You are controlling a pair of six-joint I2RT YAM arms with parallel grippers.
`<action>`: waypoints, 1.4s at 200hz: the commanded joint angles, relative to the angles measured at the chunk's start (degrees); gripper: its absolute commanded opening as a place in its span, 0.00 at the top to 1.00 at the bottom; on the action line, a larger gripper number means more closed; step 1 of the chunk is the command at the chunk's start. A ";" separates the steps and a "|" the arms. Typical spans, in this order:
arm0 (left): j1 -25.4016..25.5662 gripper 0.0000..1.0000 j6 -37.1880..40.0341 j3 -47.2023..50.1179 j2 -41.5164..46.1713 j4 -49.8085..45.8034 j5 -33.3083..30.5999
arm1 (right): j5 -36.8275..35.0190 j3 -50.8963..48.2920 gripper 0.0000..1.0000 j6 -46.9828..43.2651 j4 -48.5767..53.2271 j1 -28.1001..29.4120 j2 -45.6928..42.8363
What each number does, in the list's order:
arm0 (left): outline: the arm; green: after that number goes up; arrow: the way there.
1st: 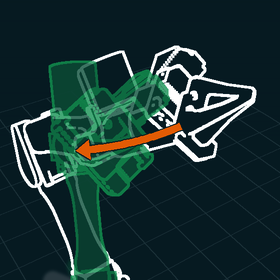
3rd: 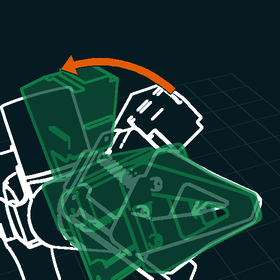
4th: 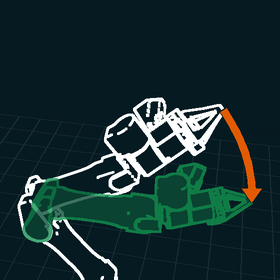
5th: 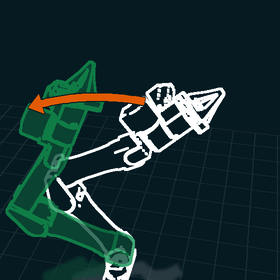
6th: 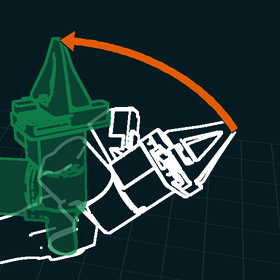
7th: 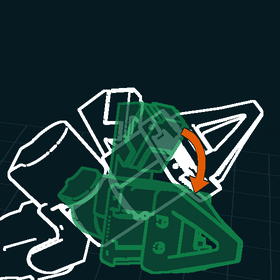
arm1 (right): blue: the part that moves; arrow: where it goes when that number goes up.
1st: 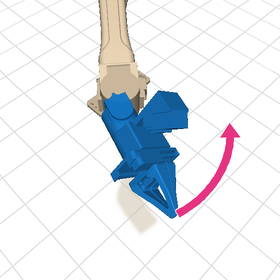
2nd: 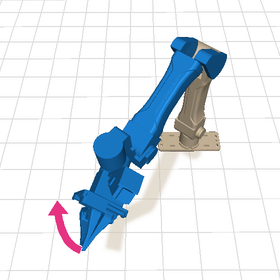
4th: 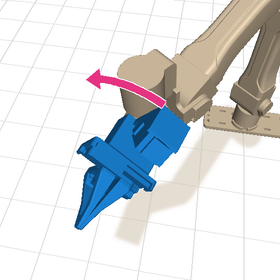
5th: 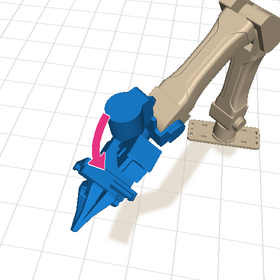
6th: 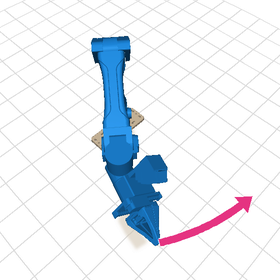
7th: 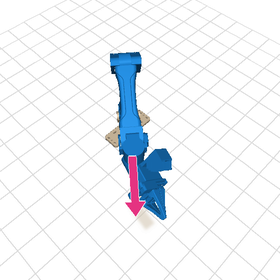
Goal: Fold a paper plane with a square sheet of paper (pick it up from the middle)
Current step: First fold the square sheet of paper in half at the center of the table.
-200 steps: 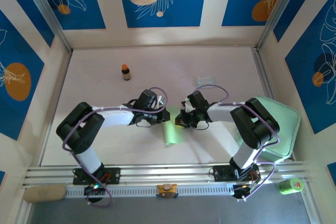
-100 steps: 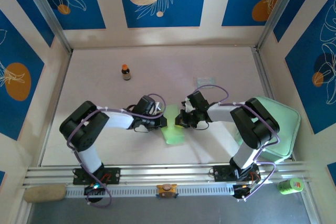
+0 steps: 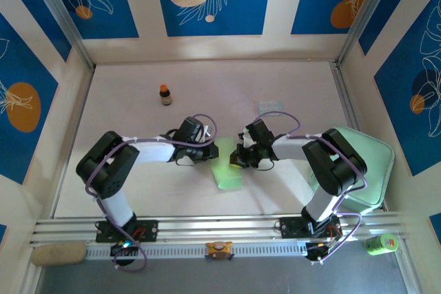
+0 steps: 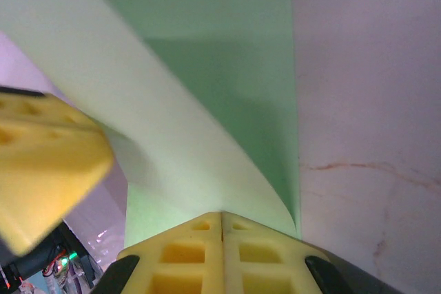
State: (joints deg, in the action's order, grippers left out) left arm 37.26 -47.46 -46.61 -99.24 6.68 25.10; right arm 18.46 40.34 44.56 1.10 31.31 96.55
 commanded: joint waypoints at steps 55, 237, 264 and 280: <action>-3.06 1.00 1.06 0.23 -6.44 -3.67 -0.89 | -5.44 -2.59 1.00 0.77 7.34 0.07 1.18; -4.70 1.00 3.96 -3.14 -8.04 -5.39 -0.25 | -6.75 -2.40 1.00 1.41 8.20 0.86 0.71; -5.15 1.00 3.85 -2.16 -7.54 -4.70 -0.14 | -6.62 -2.39 1.00 1.28 8.21 0.86 0.83; -5.48 1.00 4.25 -3.11 -6.49 -5.37 0.20 | -6.59 -2.28 1.00 1.32 8.30 0.86 0.85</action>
State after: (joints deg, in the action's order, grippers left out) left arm 32.73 -44.03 -50.83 -105.23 4.23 26.76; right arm 17.06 40.23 45.45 1.45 31.92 96.03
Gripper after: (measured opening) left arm 0.064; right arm 0.053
